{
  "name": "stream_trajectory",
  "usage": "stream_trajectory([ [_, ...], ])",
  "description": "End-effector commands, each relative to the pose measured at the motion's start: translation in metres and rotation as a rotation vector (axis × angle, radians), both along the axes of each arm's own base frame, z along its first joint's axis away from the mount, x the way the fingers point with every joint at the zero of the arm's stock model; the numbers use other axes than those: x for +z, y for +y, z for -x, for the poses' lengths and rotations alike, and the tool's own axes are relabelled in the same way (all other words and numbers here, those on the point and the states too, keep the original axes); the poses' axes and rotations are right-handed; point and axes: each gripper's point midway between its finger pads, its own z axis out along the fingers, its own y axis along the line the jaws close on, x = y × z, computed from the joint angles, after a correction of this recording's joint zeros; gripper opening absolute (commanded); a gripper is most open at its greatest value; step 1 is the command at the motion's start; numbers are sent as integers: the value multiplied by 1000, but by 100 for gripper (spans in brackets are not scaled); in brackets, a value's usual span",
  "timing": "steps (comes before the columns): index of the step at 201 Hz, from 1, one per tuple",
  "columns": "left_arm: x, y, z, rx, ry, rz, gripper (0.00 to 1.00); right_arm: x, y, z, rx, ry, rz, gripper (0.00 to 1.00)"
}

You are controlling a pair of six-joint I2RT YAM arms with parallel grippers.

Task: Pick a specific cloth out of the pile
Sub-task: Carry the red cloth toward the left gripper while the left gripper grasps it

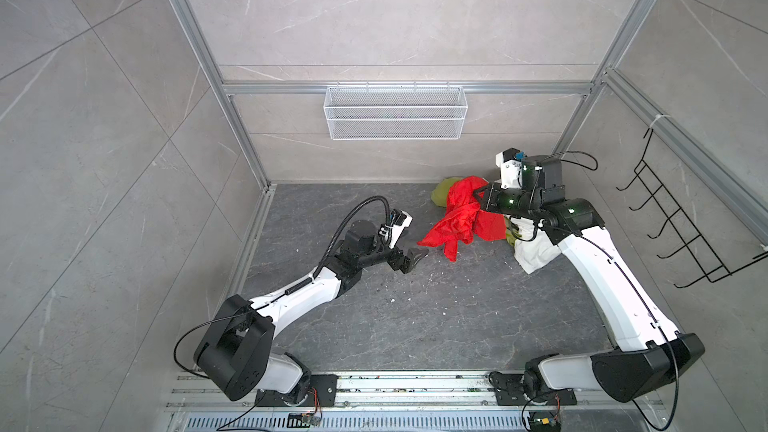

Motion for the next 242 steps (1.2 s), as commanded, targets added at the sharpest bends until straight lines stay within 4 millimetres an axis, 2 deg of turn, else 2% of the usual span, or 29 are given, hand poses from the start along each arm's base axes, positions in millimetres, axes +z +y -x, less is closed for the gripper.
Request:
stream_trajectory([
  [1,24,2,14,-55,-72,9,96,39,19,14,154,-161,-21,0],
  [35,31,7,26,-95,-102,-18,97,42,35,25,268,-163,-63,0],
  [59,34,9,24,-80,-164,-12,98,42,47,30,328,-151,-114,0],
  [125,64,6,-21,64,-324,1,98,35,72,43,422,-122,-115,0],
  [165,67,3,-38,111,-323,8,98,26,86,53,462,-95,-116,0],
  [203,71,3,-39,114,-348,25,100,17,94,59,484,-71,-110,0],
  [242,76,-6,-29,38,-368,73,100,20,95,59,483,-81,-107,0],
])
